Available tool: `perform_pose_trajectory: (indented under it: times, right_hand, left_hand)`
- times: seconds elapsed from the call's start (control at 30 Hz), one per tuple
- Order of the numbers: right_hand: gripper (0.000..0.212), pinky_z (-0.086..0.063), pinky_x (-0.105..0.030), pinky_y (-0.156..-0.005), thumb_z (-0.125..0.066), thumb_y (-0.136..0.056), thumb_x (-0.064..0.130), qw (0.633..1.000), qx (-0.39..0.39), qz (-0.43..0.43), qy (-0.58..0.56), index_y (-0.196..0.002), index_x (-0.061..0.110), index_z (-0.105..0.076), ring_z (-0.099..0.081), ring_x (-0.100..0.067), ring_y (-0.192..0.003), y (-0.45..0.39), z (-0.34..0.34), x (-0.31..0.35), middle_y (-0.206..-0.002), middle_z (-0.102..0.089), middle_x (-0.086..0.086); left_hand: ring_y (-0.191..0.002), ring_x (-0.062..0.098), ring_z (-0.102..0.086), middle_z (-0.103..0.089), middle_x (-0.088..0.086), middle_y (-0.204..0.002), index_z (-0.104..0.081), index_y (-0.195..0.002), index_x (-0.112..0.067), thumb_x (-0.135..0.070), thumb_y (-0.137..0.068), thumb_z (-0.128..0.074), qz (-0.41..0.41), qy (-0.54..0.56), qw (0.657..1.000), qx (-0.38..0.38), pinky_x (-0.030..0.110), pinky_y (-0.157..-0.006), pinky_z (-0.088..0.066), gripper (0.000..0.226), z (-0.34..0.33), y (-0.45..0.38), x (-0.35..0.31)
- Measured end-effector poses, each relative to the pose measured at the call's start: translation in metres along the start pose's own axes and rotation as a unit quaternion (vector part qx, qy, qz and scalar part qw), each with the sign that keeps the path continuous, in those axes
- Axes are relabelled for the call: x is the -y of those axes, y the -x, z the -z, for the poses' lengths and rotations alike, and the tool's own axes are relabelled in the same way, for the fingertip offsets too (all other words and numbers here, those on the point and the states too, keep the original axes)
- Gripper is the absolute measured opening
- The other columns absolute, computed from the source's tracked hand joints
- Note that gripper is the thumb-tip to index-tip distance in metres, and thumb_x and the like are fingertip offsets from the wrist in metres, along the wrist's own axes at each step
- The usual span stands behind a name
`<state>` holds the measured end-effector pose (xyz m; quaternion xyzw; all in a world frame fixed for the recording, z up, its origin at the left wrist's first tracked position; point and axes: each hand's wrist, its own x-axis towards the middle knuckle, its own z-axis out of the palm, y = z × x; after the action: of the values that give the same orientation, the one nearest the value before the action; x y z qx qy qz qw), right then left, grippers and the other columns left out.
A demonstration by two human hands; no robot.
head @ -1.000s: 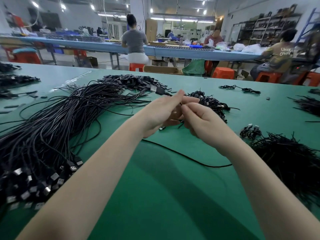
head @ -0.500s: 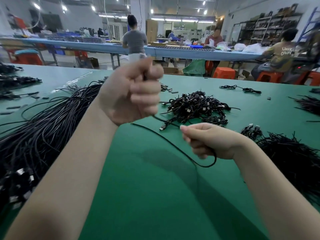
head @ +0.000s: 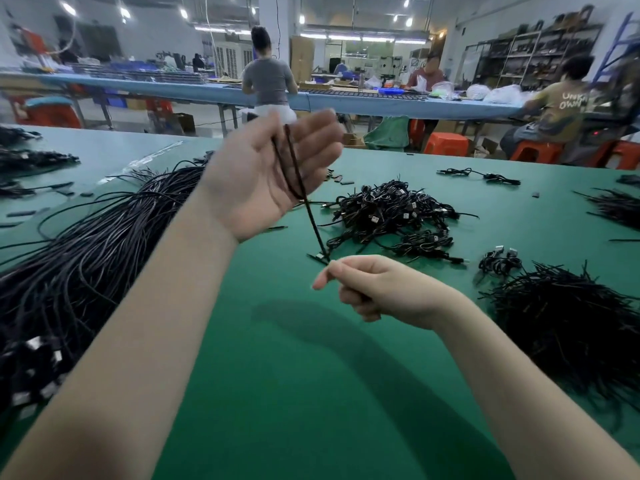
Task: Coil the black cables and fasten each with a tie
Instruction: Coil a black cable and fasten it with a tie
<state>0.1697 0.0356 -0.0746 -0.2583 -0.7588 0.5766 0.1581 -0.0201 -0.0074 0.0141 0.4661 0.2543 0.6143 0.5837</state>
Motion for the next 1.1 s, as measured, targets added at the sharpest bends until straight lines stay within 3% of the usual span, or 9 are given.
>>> perform_pose_trajectory:
  times: [0.1,0.17,0.27,0.47,0.57,0.7,0.83,0.93,1.1]
  right_hand:
    - [0.04,-0.021,-0.024,-0.048,-0.055,-0.084,0.055,0.991,-0.123,-0.019,0.039,-0.071,0.017,-0.061,-0.024,-0.011,-0.047,0.002,0.014,-0.001,-0.053,-0.032,0.007]
    - [0.046,-0.024,-0.024,-0.047,-0.062,-0.077,0.058,0.974,-0.21,0.024,0.076,-0.064,0.014,-0.051,-0.025,-0.012,-0.047,0.006,0.025,0.008,-0.054,-0.033,0.003]
    - [0.041,-0.027,-0.024,-0.047,-0.058,-0.088,0.053,0.946,-0.28,0.119,0.115,-0.063,0.02,-0.055,-0.029,-0.011,-0.047,0.011,0.028,0.026,-0.051,-0.036,0.01]
    - [0.028,-0.03,-0.021,-0.047,-0.04,-0.102,0.034,0.988,-0.095,0.119,0.03,-0.097,0.023,-0.066,-0.034,-0.007,-0.048,0.006,0.004,0.027,-0.057,-0.044,0.014]
    - [0.028,-0.031,-0.02,-0.047,-0.041,-0.102,0.035,0.999,-0.013,0.022,0.043,-0.092,0.025,-0.065,-0.031,-0.009,-0.049,0.002,0.002,0.004,-0.057,-0.04,0.013]
    - [0.035,-0.026,-0.023,-0.045,-0.05,-0.097,0.041,0.976,-0.16,-0.03,0.143,-0.071,0.019,-0.056,-0.03,-0.01,-0.048,-0.002,0.013,-0.007,-0.059,-0.038,0.005]
    - [0.037,-0.023,-0.019,-0.04,-0.054,-0.094,0.044,0.934,-0.307,0.068,0.167,-0.066,0.02,-0.058,-0.027,-0.005,-0.041,0.004,0.026,0.015,-0.047,-0.035,0.013]
    - [0.03,-0.03,-0.02,-0.044,-0.045,-0.1,0.033,0.935,-0.304,0.122,0.135,-0.078,0.021,-0.062,-0.035,-0.003,-0.042,0.004,0.012,0.034,-0.045,-0.043,0.016]
    - [0.026,-0.048,-0.023,-0.051,-0.041,-0.102,0.017,0.968,-0.213,0.125,0.043,-0.088,0.015,-0.063,-0.053,-0.009,-0.048,0.0,-0.012,0.036,-0.055,-0.055,0.011]
  left_hand:
    - [-0.051,0.007,-0.06,-0.063,-0.008,-0.057,-0.073,-0.073,-0.019,-0.041,-0.097,-0.036,0.052,-0.054,0.988,0.136,0.02,-0.054,-0.05,0.049,0.01,0.016,-0.017]
    - [-0.049,0.011,-0.061,-0.067,-0.002,-0.058,-0.074,-0.08,-0.014,-0.044,-0.097,-0.041,0.169,-0.166,0.94,0.245,0.019,-0.052,-0.049,0.048,0.014,0.02,-0.012]
    - [-0.072,0.015,-0.071,-0.076,0.003,-0.085,-0.072,-0.099,-0.017,-0.053,-0.096,-0.03,0.288,-0.384,0.855,0.196,0.018,-0.058,-0.051,0.056,0.01,0.008,0.018]
    - [-0.106,0.018,-0.067,-0.069,0.009,-0.116,-0.06,-0.121,-0.008,-0.04,-0.105,-0.022,0.077,-0.05,0.995,-0.024,0.029,-0.086,-0.056,0.052,0.004,-0.012,0.026]
    - [-0.104,0.018,-0.068,-0.072,0.006,-0.11,-0.064,-0.119,-0.009,-0.04,-0.103,-0.025,0.009,0.025,0.999,0.044,0.029,-0.083,-0.056,0.052,0.009,-0.004,0.009]
    - [-0.057,0.012,-0.064,-0.068,-0.003,-0.064,-0.076,-0.083,-0.018,-0.041,-0.096,-0.038,0.085,-0.099,0.981,0.143,0.021,-0.058,-0.052,0.046,0.013,0.011,-0.001]
    - [-0.068,0.013,-0.07,-0.075,0.004,-0.082,-0.074,-0.094,-0.017,-0.049,-0.099,-0.026,0.295,-0.401,0.853,0.159,0.017,-0.056,-0.049,0.057,0.007,0.005,0.026]
    - [-0.088,0.013,-0.071,-0.074,0.004,-0.102,-0.065,-0.105,-0.014,-0.043,-0.103,-0.028,0.256,-0.283,0.924,0.038,0.024,-0.082,-0.055,0.047,-0.001,-0.006,0.046]
    - [-0.102,0.013,-0.068,-0.071,0.003,-0.111,-0.06,-0.12,-0.012,-0.041,-0.104,-0.022,0.118,-0.059,0.991,-0.006,0.02,-0.074,-0.056,0.05,-0.005,-0.01,0.041]
